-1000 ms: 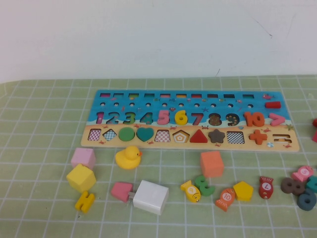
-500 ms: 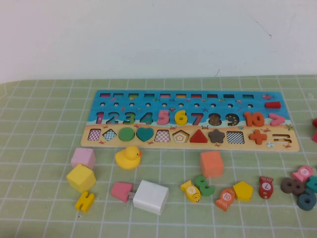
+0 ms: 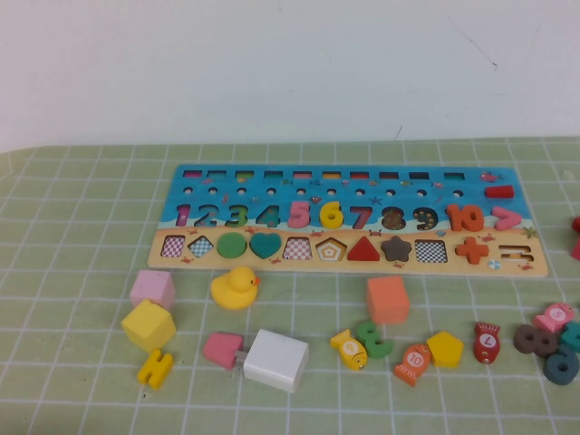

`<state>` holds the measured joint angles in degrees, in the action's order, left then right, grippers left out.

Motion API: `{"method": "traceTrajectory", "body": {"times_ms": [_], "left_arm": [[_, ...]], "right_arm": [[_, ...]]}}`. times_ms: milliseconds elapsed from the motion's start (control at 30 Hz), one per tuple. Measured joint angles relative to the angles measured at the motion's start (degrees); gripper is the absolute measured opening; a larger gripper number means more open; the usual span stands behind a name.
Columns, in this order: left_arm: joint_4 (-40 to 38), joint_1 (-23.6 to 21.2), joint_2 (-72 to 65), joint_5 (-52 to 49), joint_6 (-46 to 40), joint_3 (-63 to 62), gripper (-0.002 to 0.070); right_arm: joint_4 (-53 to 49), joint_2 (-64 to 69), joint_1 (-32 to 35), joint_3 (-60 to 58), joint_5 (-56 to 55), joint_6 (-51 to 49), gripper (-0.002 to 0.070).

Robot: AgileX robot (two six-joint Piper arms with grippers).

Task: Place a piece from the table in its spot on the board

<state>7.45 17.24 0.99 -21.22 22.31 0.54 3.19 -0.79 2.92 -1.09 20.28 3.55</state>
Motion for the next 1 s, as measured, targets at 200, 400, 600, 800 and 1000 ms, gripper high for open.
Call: {"method": "traceTrajectory", "body": {"times_ms": [200,400,600,800,1000], "left_arm": [[-0.09,0.0,0.0,-0.09,0.25,0.0,-0.0002],[-1.03,0.1,0.0,1.18,-3.86,0.1,-0.0002],[-6.79,-2.62,0.0,1.62,-14.4,0.1,-0.0002],[-9.98,-8.46,0.0,1.71,-19.21,0.1,-0.0002],[-13.06,-10.56,0.0,1.86,-21.51,0.1,-0.0002]], "right_arm": [[0.0,0.0,0.0,0.0,0.0,0.0,-0.0003],[0.0,0.0,0.0,0.0,0.0,0.0,-0.0003],[0.0,0.0,0.0,0.0,0.0,0.0,-0.0003],[0.0,0.0,0.0,0.0,0.0,0.0,-0.0003],[0.0,0.0,0.0,0.0,0.0,0.0,-0.0003]]}}
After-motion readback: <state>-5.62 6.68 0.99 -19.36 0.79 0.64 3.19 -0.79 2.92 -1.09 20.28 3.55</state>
